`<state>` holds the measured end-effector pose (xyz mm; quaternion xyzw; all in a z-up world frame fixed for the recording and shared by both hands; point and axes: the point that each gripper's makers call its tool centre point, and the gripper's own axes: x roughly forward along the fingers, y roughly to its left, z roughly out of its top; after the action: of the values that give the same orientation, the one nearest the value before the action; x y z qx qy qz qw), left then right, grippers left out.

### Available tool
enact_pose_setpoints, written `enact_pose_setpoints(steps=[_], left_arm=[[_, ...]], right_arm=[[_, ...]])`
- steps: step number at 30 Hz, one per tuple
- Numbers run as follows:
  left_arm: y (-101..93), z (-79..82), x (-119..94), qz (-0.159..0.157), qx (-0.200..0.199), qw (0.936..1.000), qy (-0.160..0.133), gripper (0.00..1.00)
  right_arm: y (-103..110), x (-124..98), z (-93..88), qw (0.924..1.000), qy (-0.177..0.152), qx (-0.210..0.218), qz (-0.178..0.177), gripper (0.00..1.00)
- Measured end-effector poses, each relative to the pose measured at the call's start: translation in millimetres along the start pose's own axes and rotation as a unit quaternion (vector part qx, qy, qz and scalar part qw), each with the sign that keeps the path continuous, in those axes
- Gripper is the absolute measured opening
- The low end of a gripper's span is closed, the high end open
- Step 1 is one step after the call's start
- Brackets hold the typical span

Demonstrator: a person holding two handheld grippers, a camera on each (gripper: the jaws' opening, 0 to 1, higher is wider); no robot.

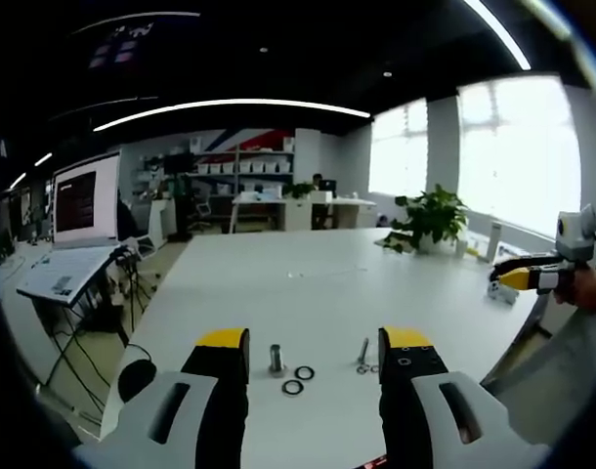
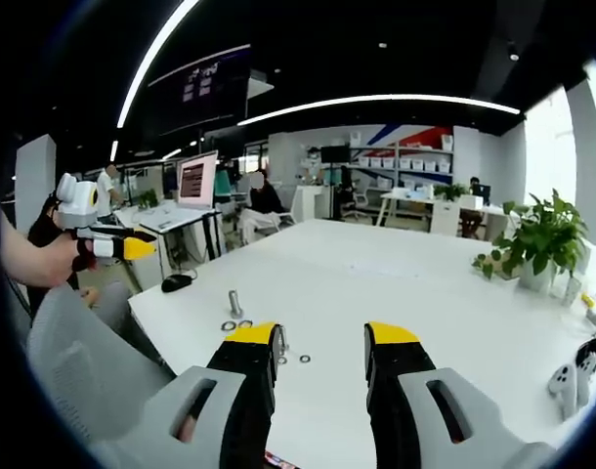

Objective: Place the washer onto the threaded stud by aligning its center hole with the stud, sliding it down to the base, and recovering from edge contact or off-axis alignment until the washer reaches the visible bottom stop.

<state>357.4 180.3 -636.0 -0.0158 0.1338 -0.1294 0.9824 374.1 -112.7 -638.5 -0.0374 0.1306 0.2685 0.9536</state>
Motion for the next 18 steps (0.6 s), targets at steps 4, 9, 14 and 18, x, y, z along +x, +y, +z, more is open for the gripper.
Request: enact_pose_setpoints(steps=[4, 9, 14, 18], left_arm=[[-1.9, 0.8, 2, -0.006, 0.003, 1.0000, 0.000, 0.52], [-4.0, 1.7, 2, -0.009, 0.007, 0.9999, -0.001, 0.52], [-3.6, 2.7, 2, -0.010, 0.002, 0.9999, -0.003, 0.52], [-3.0, 6.5, 2, -0.010, -0.002, 0.9999, -0.011, 0.52]], right_arm=[[22, 7, 7.9, 0.9987, -0.002, -0.034, 0.037, 0.37], [38, 12, 4.8, 0.9958, 0.013, -0.057, 0.070, 0.38], [36, 14, 0.1, 0.9959, 0.022, -0.047, 0.073, 0.38], [28, 16, 5.0, 0.9971, 0.016, -0.041, 0.063, 0.38]])
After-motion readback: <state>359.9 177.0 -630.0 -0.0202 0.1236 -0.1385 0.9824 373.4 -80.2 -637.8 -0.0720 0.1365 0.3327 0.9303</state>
